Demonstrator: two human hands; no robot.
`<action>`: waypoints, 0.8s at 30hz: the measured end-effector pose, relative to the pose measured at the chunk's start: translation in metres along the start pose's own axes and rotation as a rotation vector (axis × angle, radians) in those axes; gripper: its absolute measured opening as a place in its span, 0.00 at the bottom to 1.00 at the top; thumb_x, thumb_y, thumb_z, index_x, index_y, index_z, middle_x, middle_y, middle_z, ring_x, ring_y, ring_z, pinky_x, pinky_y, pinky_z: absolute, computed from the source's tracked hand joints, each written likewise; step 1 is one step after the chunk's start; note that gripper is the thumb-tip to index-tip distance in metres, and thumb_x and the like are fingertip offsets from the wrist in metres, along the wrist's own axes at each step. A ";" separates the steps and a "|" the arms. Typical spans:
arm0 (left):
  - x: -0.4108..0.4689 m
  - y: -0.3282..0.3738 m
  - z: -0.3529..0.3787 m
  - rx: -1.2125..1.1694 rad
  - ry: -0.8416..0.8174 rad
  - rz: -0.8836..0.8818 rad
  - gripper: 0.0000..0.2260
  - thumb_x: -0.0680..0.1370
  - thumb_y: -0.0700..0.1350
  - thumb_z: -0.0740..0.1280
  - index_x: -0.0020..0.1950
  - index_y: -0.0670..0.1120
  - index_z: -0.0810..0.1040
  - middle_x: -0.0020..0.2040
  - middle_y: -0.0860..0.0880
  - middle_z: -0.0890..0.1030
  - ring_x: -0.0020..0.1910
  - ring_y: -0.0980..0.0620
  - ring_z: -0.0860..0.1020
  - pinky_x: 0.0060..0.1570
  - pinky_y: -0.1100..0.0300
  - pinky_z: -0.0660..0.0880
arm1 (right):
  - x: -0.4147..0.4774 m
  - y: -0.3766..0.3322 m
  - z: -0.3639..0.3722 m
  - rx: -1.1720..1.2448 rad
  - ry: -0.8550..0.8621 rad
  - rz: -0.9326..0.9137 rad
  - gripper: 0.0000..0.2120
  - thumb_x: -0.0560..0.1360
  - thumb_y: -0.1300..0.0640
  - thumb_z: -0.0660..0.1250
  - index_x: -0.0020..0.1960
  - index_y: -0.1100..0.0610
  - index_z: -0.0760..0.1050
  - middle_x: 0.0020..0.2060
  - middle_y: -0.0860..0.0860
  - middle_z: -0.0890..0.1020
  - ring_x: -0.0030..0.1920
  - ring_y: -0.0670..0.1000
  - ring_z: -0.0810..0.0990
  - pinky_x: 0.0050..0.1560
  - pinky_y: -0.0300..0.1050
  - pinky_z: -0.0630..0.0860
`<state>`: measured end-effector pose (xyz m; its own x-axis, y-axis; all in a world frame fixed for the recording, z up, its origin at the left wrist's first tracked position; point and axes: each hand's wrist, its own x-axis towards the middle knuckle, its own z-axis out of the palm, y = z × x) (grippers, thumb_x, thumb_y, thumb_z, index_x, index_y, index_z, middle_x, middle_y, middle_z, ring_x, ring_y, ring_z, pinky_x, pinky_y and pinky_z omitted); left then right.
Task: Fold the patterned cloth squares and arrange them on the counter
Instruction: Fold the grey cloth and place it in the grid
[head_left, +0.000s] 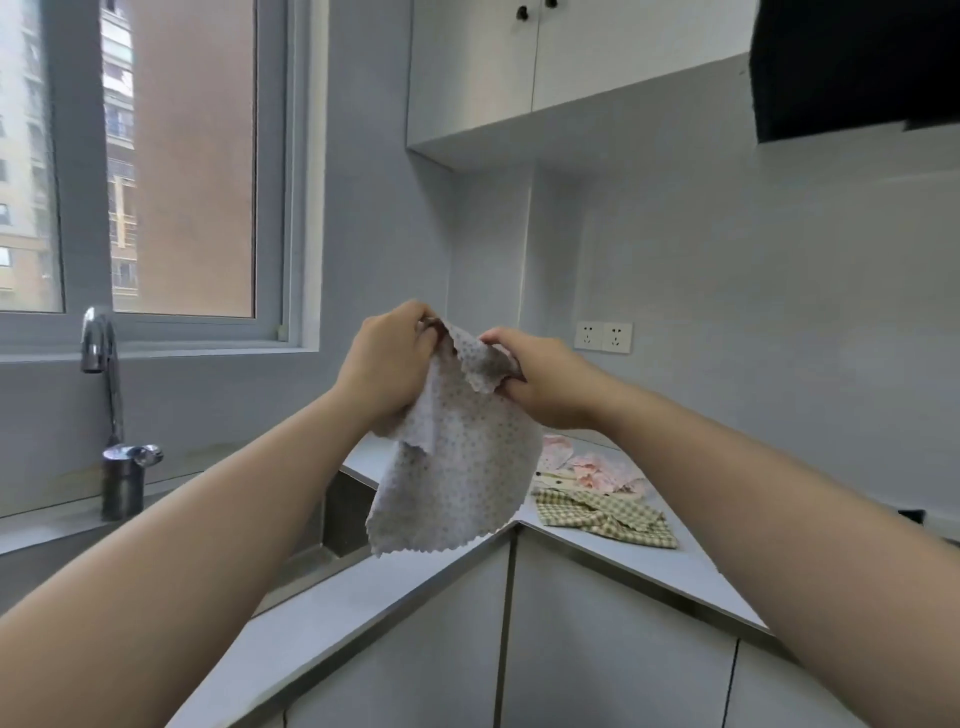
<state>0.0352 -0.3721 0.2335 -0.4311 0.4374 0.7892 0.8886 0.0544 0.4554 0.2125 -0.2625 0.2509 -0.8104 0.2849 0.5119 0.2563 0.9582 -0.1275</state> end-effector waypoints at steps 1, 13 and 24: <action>0.000 0.001 -0.004 0.000 -0.002 -0.003 0.06 0.82 0.49 0.64 0.53 0.49 0.79 0.47 0.47 0.82 0.49 0.44 0.79 0.47 0.53 0.73 | -0.002 -0.004 -0.004 -0.003 0.011 -0.004 0.18 0.81 0.61 0.61 0.70 0.55 0.73 0.64 0.55 0.80 0.63 0.57 0.76 0.52 0.42 0.68; -0.017 0.035 -0.053 0.106 -0.479 0.084 0.09 0.71 0.46 0.78 0.37 0.45 0.82 0.32 0.51 0.79 0.33 0.53 0.78 0.34 0.64 0.72 | -0.019 -0.016 -0.059 0.351 0.144 0.154 0.12 0.83 0.51 0.62 0.48 0.60 0.76 0.39 0.52 0.77 0.40 0.51 0.75 0.39 0.46 0.73; -0.037 0.015 -0.015 -0.538 -0.497 -0.162 0.06 0.81 0.42 0.68 0.54 0.39 0.80 0.42 0.44 0.82 0.37 0.49 0.80 0.38 0.57 0.77 | -0.032 0.012 -0.048 0.424 0.009 0.240 0.12 0.80 0.56 0.70 0.50 0.66 0.81 0.35 0.52 0.79 0.32 0.47 0.77 0.31 0.39 0.75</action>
<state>0.0623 -0.4012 0.2177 -0.3154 0.8219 0.4743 0.5658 -0.2384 0.7893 0.2671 -0.2617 0.2740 -0.7497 0.5009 0.4325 0.1968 0.7927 -0.5770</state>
